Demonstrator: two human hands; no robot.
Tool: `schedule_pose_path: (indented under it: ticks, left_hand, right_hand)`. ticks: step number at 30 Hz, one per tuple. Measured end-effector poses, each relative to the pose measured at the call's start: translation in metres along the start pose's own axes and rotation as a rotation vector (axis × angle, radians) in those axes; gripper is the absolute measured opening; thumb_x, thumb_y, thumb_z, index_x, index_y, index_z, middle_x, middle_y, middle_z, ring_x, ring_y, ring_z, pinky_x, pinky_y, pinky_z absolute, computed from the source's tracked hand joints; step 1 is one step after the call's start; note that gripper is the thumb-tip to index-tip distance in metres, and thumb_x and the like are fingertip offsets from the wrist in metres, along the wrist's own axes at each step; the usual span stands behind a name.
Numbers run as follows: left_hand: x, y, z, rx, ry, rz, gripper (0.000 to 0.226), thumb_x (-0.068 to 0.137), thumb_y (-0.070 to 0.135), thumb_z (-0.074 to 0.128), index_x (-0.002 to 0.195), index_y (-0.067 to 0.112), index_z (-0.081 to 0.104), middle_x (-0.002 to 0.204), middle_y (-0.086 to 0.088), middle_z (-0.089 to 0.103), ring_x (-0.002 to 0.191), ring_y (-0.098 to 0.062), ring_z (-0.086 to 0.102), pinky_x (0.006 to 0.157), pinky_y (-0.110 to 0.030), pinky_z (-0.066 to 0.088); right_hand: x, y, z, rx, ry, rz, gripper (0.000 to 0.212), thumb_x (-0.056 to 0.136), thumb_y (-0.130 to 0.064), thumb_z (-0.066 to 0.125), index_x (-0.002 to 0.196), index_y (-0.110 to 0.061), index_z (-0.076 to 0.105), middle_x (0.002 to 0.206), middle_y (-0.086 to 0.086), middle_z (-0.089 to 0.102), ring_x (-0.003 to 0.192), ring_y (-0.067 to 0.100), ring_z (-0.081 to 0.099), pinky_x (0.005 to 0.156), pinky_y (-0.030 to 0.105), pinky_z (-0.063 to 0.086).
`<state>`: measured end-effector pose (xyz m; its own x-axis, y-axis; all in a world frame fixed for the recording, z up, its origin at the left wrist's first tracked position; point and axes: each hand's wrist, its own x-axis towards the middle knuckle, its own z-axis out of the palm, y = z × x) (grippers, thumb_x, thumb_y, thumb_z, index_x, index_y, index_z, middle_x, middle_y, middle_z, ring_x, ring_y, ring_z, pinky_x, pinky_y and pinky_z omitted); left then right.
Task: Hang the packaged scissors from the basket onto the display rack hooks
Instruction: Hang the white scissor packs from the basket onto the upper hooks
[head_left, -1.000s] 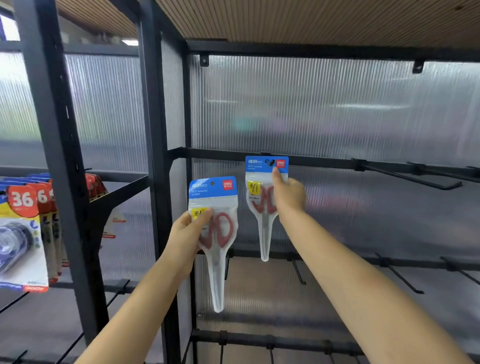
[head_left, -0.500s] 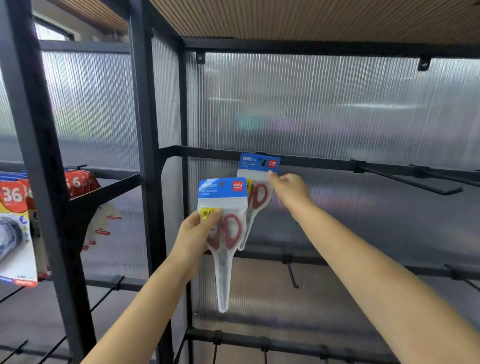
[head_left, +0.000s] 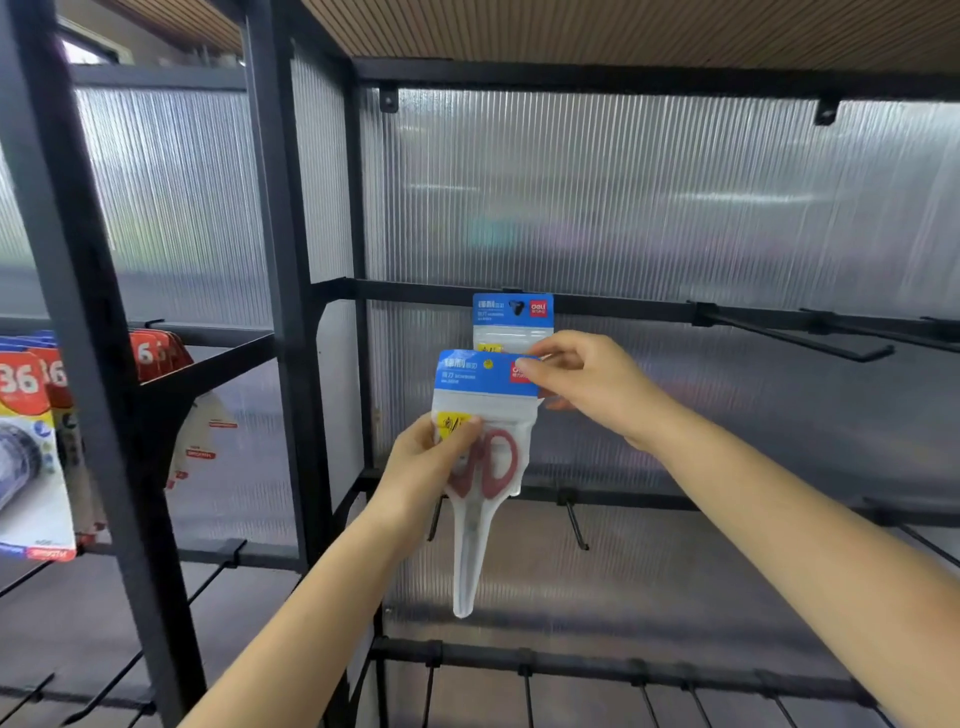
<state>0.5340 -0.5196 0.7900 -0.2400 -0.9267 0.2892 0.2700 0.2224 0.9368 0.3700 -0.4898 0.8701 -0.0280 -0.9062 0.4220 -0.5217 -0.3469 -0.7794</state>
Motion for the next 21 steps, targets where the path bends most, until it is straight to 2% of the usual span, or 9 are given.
schedule_pose_path:
  ticks: [1,3,7,10,12,14,18,21]
  left_hand:
    - [0.0,0.001,0.002,0.002,-0.013,0.004,0.01,0.09,0.019,0.058,0.098,0.015,0.065,0.089,-0.003,0.071,0.084,-0.017,0.067,0.074,-0.028,0.054]
    - [-0.001,0.001,0.006,0.006,-0.044,0.012,0.009,0.089,0.02,0.059,0.096,0.018,0.064,0.088,0.0,0.072,0.085,-0.017,0.067,0.074,-0.029,0.054]
    - [-0.003,-0.003,0.004,-0.035,-0.136,0.01,0.032,0.077,0.033,0.063,0.104,0.015,0.064,0.101,-0.006,0.072,0.095,-0.022,0.068,0.084,-0.037,0.055]
    - [-0.002,-0.005,0.002,-0.034,-0.097,0.021,0.019,0.083,0.023,0.063,0.096,0.01,0.063,0.094,-0.008,0.071,0.092,-0.026,0.068,0.085,-0.042,0.055]
    - [0.003,-0.004,0.001,-0.046,-0.06,0.034,0.008,0.087,0.015,0.061,0.091,0.008,0.061,0.089,-0.007,0.072,0.09,-0.026,0.069,0.085,-0.042,0.056]
    - [0.006,0.0,0.002,-0.063,-0.066,0.045,0.007,0.087,0.013,0.06,0.089,0.006,0.061,0.09,-0.009,0.072,0.091,-0.027,0.07,0.084,-0.039,0.056]
    - [0.012,0.011,0.007,-0.057,-0.059,0.094,0.004,0.088,0.011,0.059,0.088,0.008,0.061,0.086,-0.004,0.073,0.089,-0.022,0.07,0.078,-0.031,0.058]
    - [0.014,0.016,0.01,-0.036,-0.054,0.112,0.007,0.089,0.012,0.059,0.091,0.005,0.061,0.088,-0.004,0.073,0.087,-0.022,0.071,0.076,-0.033,0.059]
  right_hand:
    - [0.0,-0.001,0.001,-0.015,0.012,-0.019,0.005,0.087,-0.019,0.065,0.089,-0.019,0.06,0.087,0.004,0.069,0.081,0.018,0.064,0.075,0.038,0.054]
    - [0.0,-0.004,-0.001,-0.113,0.041,-0.073,0.015,0.087,-0.016,0.065,0.078,-0.025,0.056,0.08,-0.001,0.066,0.08,0.018,0.063,0.076,0.042,0.054]
    - [-0.001,-0.01,-0.003,-0.214,0.079,-0.151,0.022,0.087,-0.013,0.065,0.074,-0.027,0.054,0.083,0.003,0.064,0.081,0.02,0.063,0.074,0.039,0.054]
    - [0.003,-0.015,-0.006,-0.231,0.123,-0.213,0.022,0.087,-0.01,0.064,0.072,-0.024,0.056,0.073,-0.005,0.064,0.078,0.017,0.065,0.071,0.031,0.051]
    - [0.008,-0.019,-0.01,-0.207,0.165,-0.234,0.02,0.086,-0.009,0.065,0.073,-0.022,0.058,0.068,-0.011,0.061,0.067,0.004,0.061,0.063,0.02,0.048]
    - [0.013,-0.023,-0.013,-0.193,0.184,-0.238,0.015,0.086,-0.01,0.065,0.076,-0.02,0.06,0.067,-0.012,0.061,0.059,-0.006,0.057,0.058,0.01,0.043]
    - [0.021,-0.027,-0.02,-0.193,0.231,-0.248,0.019,0.087,-0.011,0.064,0.074,-0.023,0.058,0.067,-0.014,0.061,0.058,-0.006,0.056,0.06,0.013,0.045]
    - [0.024,-0.028,-0.024,-0.192,0.264,-0.234,0.019,0.087,-0.012,0.064,0.073,-0.023,0.058,0.066,-0.015,0.06,0.058,-0.006,0.055,0.061,0.012,0.045]
